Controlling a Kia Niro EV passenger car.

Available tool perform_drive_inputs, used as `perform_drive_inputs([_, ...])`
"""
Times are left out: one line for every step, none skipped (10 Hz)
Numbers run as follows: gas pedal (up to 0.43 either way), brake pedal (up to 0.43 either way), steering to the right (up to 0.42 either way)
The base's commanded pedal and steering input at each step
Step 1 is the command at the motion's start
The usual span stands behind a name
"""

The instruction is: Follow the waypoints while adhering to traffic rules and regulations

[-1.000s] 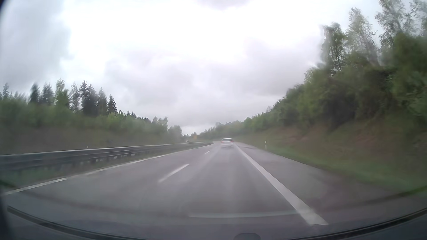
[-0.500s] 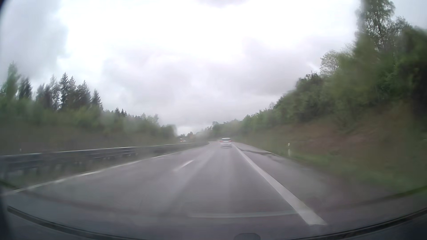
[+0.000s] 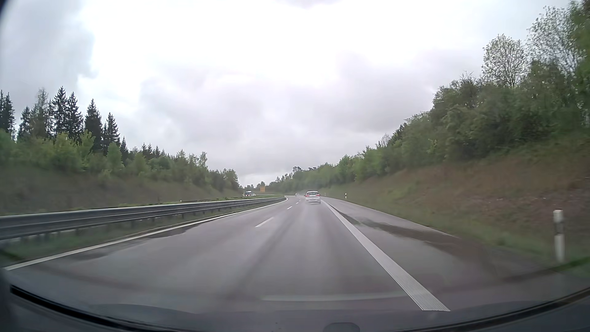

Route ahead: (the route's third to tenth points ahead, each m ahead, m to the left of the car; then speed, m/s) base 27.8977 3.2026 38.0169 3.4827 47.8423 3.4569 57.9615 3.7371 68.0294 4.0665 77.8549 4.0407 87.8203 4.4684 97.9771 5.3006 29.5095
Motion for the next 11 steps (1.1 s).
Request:
perform_drive_inputs([0.287, 0.0, -0.001])
perform_drive_inputs([0.287, 0.0, -0.001])
perform_drive_inputs([0.287, 0.0, -0.001])
perform_drive_inputs([0.287, 0.0, -0.001])
perform_drive_inputs([0.287, 0.0, -0.001])
perform_drive_inputs([0.287, 0.0, -0.001])
perform_drive_inputs([0.287, 0.0, -0.001])
perform_drive_inputs([0.287, 0.0, -0.001])
perform_drive_inputs([0.287, 0.0, -0.001])
perform_drive_inputs([0.287, 0.0, -0.001])
perform_drive_inputs([0.287, 0.0, -0.001])
